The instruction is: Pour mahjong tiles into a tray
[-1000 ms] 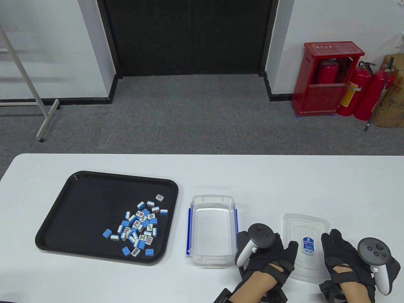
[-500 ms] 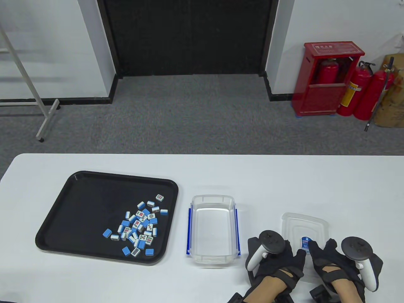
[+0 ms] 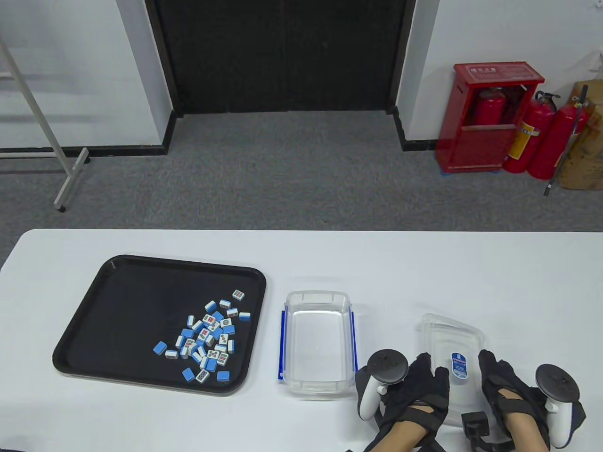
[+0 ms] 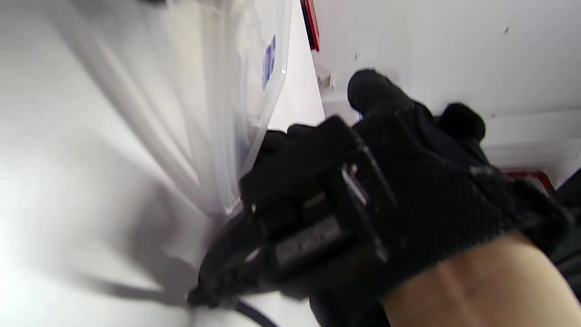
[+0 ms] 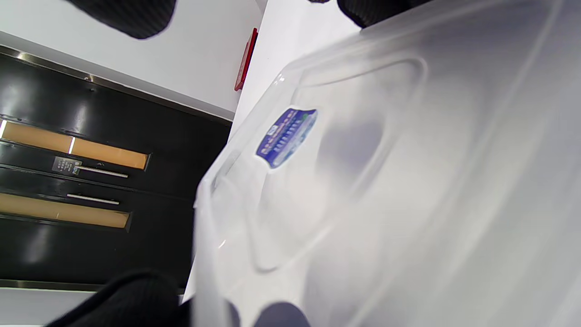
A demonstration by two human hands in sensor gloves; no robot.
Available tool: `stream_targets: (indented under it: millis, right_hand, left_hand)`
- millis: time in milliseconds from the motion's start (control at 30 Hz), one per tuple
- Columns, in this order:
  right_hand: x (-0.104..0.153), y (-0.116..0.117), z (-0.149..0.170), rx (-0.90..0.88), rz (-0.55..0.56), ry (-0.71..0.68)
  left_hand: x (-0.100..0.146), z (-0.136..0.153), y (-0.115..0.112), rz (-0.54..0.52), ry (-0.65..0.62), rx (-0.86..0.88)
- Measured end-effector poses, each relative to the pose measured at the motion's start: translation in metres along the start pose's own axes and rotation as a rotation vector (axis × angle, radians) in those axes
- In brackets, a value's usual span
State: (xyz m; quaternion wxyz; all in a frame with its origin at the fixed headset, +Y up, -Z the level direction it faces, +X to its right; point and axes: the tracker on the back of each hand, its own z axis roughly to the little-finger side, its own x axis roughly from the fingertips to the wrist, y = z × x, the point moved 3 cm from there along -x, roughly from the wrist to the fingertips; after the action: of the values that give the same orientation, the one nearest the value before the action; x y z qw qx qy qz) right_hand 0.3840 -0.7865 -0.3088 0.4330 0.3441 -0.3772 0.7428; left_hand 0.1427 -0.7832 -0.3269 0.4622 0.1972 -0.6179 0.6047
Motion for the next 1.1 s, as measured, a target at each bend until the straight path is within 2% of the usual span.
stream_targets:
  millis: [133, 267, 433, 500, 600, 733, 767, 833, 900, 967, 1100]
  right_hand:
    - [0.001, 0.002, 0.002, -0.022, -0.034, -0.002]
    - [0.001, 0.003, -0.001, 0.001, -0.056, -0.014]
    - [0.002, 0.0, -0.004, -0.047, -0.078, -0.035]
    - [0.005, -0.004, -0.01, -0.095, -0.055, -0.067]
    - [0.009, -0.002, -0.016, -0.103, -0.081, -0.123]
    - [0.026, 0.039, -0.038, -0.21, -0.362, -0.241]
    - [0.033, 0.047, -0.043, -0.251, -0.375, -0.249]
    - [0.043, 0.057, -0.052, -0.259, -0.332, -0.304]
    - [0.057, 0.073, -0.067, -0.143, -0.291, -0.395]
    - [0.069, 0.092, -0.086, 0.011, -0.286, -0.482]
    - [0.084, 0.134, -0.117, 0.129, -0.323, -0.549]
  left_hand:
    - [-0.001, 0.019, 0.0, -0.007, 0.113, 0.117]
    - [-0.005, 0.026, 0.002, 0.025, 0.094, 0.218]
    - [0.005, 0.005, 0.016, -0.061, -0.013, 0.192]
    - [0.014, -0.007, 0.03, -0.118, -0.073, 0.174]
    - [0.028, -0.022, 0.048, -0.151, -0.121, 0.22]
    - [0.052, -0.025, 0.075, -0.133, -0.164, 0.353]
    - [0.057, -0.023, 0.084, -0.146, -0.169, 0.377]
    - [0.069, -0.02, 0.102, -0.142, -0.177, 0.402]
    - [0.08, -0.018, 0.12, -0.097, -0.19, 0.383]
    - [0.095, -0.018, 0.144, -0.088, -0.187, 0.292]
    - [0.125, -0.018, 0.193, -0.197, -0.179, 0.131]
